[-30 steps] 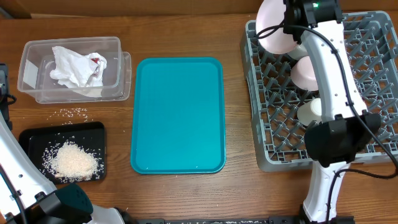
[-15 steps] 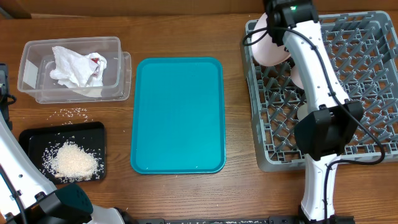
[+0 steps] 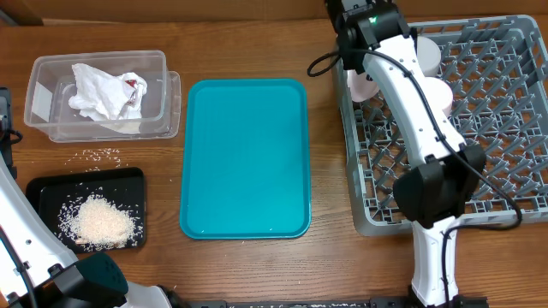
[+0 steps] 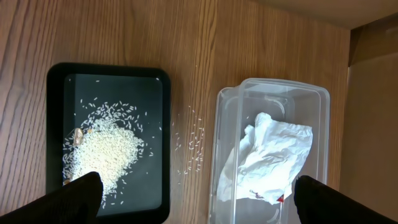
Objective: Sort waste into correct bins and load items into the dishwasher
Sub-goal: 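Lower the plate upright into the back-left of the dish rack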
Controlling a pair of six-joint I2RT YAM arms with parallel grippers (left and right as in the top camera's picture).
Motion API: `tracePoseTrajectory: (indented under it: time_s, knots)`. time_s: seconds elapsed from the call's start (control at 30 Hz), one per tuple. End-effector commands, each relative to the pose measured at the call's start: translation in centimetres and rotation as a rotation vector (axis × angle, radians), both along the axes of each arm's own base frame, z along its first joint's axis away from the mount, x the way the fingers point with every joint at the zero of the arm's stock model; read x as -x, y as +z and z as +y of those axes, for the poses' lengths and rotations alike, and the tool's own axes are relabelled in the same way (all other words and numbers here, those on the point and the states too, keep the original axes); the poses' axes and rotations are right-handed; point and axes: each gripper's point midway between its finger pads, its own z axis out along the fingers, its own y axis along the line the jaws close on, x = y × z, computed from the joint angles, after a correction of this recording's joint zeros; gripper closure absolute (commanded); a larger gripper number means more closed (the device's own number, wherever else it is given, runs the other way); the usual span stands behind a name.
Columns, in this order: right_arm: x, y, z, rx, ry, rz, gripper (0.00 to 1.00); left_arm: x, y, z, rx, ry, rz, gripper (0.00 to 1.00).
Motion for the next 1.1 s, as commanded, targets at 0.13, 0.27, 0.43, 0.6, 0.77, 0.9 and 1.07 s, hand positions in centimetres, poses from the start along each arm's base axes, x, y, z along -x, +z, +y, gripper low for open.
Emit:
tracePoseTrajectory:
  time_s: [0.13,0.27,0.43,0.6,0.77,0.9,1.07]
  knots:
    - [5.8,12.2,0.6,-0.375,0.031,-0.225,0.0,0.2,-0.2,0.2,-0.005,0.026,0.008,0.0]
    - [10.0,14.4,0.0,-0.479,0.036,-0.205,0.0,0.2,-0.2,0.2,-0.005,0.026,0.007,0.0]
    - [15.2,15.2,-0.5,-0.54,0.015,-0.144,0.0,0.2,-0.2,0.2,-0.005,0.026,0.008,0.0]
    - [18.7,15.5,1.2,-0.596,0.088,-0.114,0.0,0.2,-0.2,0.2,-0.005,0.026,0.008,0.0]
    - [22.2,14.6,1.4,-0.587,0.131,-0.09,0.0,0.2,-0.2,0.2,-0.005,0.026,0.008,0.0]
    - [23.7,12.7,1.5,-0.594,0.157,-0.087,0.0,0.2,-0.2,0.2,-0.005,0.026,0.008,0.0]
    - [24.9,8.6,2.5,-0.629,0.168,0.014,0.0,0.2,-0.2,0.2,-0.005,0.026,0.008,0.0]
